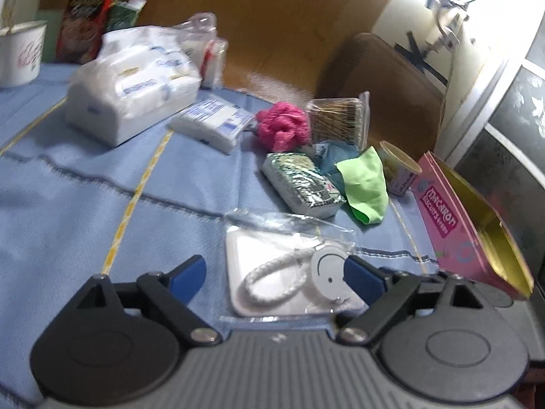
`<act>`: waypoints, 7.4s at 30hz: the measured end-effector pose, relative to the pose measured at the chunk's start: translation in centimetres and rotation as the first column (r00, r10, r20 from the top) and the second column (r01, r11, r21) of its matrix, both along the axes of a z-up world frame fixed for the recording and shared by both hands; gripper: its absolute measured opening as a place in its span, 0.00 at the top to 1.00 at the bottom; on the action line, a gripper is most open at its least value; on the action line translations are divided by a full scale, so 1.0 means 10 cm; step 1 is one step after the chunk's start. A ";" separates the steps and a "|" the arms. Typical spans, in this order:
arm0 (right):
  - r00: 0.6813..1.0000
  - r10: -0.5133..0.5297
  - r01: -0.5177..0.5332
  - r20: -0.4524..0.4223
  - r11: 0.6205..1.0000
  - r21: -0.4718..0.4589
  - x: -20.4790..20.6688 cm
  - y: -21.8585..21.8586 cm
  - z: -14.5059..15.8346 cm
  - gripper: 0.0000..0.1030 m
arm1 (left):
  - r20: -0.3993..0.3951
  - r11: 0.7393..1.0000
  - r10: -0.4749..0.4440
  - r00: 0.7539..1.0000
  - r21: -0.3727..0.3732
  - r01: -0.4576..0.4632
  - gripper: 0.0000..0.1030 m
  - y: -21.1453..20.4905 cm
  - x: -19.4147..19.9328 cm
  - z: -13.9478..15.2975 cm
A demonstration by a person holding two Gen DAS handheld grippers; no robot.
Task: Organize soft objects
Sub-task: 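Grasp the clear bag with the right gripper and carry it into the pink tin, then open the right gripper to drop the bag in the tin, withdraw, then move the right gripper to the green VIRJOY tissue pack and grasp it, then carry the tissue pack into the pink tin and open the right gripper, then lower the right gripper onto the green cloth and pinch it, then carry the green cloth into the pink tin and release it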
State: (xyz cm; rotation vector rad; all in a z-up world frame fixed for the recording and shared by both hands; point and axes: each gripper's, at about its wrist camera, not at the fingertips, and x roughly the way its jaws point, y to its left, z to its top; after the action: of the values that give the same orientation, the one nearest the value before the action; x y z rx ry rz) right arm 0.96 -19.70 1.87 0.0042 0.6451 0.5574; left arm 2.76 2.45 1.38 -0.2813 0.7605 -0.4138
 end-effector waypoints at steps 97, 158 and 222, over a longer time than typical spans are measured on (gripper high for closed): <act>0.987 -0.038 0.051 0.155 0.995 -0.086 -0.61 -0.27 -0.16 0.41 | 0.083 0.970 -0.239 0.967 -0.021 0.242 0.31 -0.74 -0.07 -0.15; 0.968 -0.223 0.234 0.110 0.967 -0.100 0.11 -0.36 -0.02 0.84 | 0.194 0.994 0.033 0.980 -0.106 -0.012 0.28 -0.31 0.33 -0.11; 0.513 -0.589 0.778 0.624 0.627 -0.047 -0.92 -1.72 0.23 0.83 | 0.194 0.749 -0.632 0.750 -0.095 0.655 0.51 -3.09 -0.03 0.65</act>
State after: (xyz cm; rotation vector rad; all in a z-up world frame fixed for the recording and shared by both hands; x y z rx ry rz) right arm -8.25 -36.92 4.13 -0.2007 0.0957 -0.3701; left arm 2.49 -28.44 7.91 -0.1201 0.6606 -1.1549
